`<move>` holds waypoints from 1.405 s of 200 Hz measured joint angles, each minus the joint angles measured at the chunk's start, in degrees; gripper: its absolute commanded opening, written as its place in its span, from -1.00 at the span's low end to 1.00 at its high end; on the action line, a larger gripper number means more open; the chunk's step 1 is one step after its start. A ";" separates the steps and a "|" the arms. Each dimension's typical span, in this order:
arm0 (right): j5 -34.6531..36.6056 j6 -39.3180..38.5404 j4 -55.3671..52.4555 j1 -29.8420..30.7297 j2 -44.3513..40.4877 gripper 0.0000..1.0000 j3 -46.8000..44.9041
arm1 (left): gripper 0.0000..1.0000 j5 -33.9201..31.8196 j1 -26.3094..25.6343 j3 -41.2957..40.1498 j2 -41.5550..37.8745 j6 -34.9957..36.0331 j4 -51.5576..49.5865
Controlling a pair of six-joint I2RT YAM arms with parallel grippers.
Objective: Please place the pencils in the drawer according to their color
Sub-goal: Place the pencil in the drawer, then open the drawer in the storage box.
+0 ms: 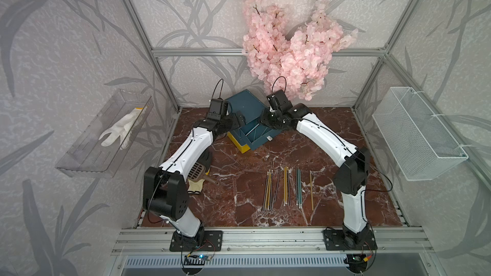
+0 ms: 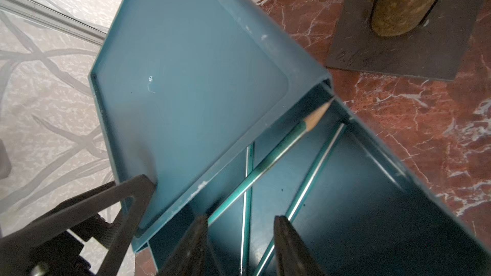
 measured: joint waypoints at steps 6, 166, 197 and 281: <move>0.00 -0.02 -0.07 0.00 0.00 -0.11 0.37 | 1.00 0.00 0.00 0.00 0.00 0.02 0.00; -0.22 -0.87 -2.51 0.04 8.13 -0.13 10.67 | 1.00 0.24 0.00 -0.02 0.00 -0.13 0.39; -0.24 0.11 -0.39 0.09 1.36 -0.13 1.44 | 1.00 0.22 0.00 -0.02 0.00 -0.09 0.39; -0.74 7.28 10.16 -0.09 -24.65 -0.11 -30.73 | 1.00 -0.13 0.07 0.02 0.37 0.04 0.42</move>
